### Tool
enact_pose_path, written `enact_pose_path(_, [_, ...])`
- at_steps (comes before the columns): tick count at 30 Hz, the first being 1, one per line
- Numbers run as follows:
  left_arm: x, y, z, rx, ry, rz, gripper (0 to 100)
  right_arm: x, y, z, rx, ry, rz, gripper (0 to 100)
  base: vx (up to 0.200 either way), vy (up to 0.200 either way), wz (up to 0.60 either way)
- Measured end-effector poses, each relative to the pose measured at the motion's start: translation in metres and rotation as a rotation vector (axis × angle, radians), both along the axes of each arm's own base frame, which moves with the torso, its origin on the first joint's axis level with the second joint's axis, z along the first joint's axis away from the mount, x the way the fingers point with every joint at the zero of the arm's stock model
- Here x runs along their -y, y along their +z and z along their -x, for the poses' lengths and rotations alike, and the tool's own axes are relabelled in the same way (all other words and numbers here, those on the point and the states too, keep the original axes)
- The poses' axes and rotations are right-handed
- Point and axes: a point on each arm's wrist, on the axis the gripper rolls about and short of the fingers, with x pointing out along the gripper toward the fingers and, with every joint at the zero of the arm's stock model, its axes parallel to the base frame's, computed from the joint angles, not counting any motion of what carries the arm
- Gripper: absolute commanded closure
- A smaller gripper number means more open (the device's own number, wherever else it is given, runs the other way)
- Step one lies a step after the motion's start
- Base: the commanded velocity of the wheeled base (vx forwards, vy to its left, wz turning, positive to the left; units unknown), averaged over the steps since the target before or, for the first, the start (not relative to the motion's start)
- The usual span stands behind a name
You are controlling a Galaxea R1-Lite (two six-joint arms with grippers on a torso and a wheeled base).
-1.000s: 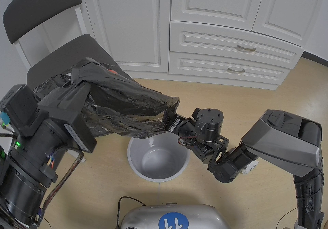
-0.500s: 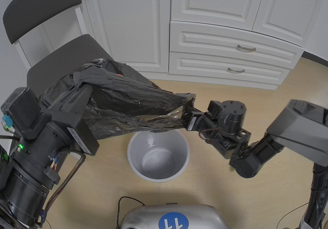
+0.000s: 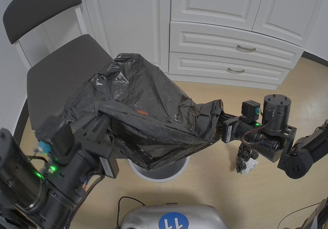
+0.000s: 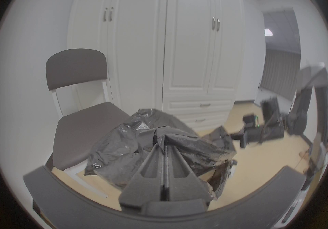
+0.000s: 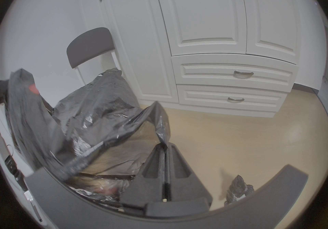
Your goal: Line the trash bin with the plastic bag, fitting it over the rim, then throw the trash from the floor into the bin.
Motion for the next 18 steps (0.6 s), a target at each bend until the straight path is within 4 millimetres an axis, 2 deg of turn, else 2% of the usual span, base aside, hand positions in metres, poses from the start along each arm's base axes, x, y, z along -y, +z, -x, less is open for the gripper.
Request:
enact_pose_path(7, [0.007, -0.024, -0.004, -0.064, -0.001, -0.093, 100, 0.015, 0.009, 0.011, 0.020, -0.003, 0.056, 100, 0.000, 0.000, 0.00])
enact_pose_path(18, [0.021, -0.038, -0.001, -0.103, -0.044, -0.107, 100, 0.035, 0.012, 0.029, 0.052, 0.032, 0.136, 100, 0.000, 0.000, 0.00])
